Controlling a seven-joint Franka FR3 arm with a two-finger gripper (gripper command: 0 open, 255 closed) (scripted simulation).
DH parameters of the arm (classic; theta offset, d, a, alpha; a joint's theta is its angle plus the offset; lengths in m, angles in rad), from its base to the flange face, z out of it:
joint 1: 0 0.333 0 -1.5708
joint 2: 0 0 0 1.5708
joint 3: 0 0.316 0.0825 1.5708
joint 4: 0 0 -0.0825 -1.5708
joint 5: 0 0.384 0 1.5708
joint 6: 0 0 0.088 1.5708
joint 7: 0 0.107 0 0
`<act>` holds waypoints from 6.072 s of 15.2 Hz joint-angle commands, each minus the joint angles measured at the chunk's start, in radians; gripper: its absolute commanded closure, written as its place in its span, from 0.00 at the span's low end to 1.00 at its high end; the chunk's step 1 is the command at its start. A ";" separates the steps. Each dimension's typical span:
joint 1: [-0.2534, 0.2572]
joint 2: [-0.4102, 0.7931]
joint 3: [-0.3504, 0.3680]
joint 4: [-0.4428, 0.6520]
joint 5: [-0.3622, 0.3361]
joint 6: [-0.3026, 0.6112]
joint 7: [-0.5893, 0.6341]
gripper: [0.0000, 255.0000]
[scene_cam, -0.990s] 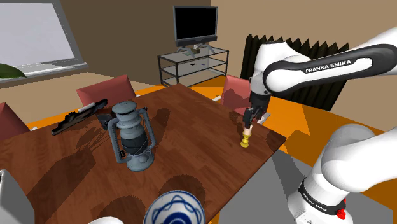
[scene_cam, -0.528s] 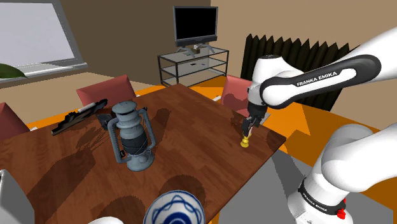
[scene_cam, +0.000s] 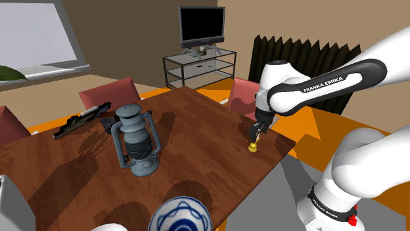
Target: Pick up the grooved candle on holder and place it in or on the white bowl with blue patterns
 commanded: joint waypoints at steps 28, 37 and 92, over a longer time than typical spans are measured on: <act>0.005 -0.120 0.015 0.167 0.016 -0.287 -0.004 1.00; 0.008 -0.139 0.022 0.278 0.022 -0.417 -0.006 1.00; 0.192 0.494 0.925 0.768 0.199 -0.242 0.988 1.00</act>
